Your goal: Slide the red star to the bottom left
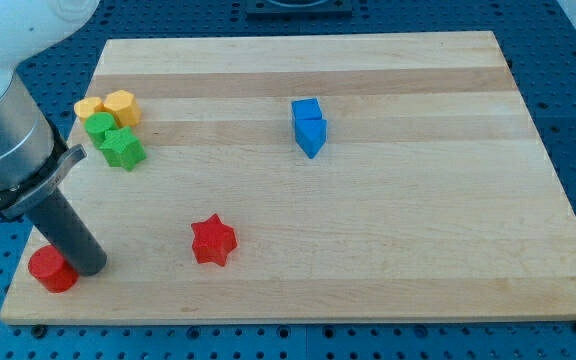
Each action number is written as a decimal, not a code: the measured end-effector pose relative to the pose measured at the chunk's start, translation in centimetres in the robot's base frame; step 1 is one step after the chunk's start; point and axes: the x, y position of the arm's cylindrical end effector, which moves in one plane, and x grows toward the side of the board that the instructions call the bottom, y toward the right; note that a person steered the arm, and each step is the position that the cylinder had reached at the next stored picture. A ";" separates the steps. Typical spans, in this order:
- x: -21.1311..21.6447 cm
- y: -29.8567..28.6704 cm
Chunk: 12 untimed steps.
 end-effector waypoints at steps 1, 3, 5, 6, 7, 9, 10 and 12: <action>1.1 7.8; 1.0 24.0; -4.4 20.9; -4.7 19.5; -4.3 18.5; -4.1 14.6; -4.0 13.4; -4.0 15.5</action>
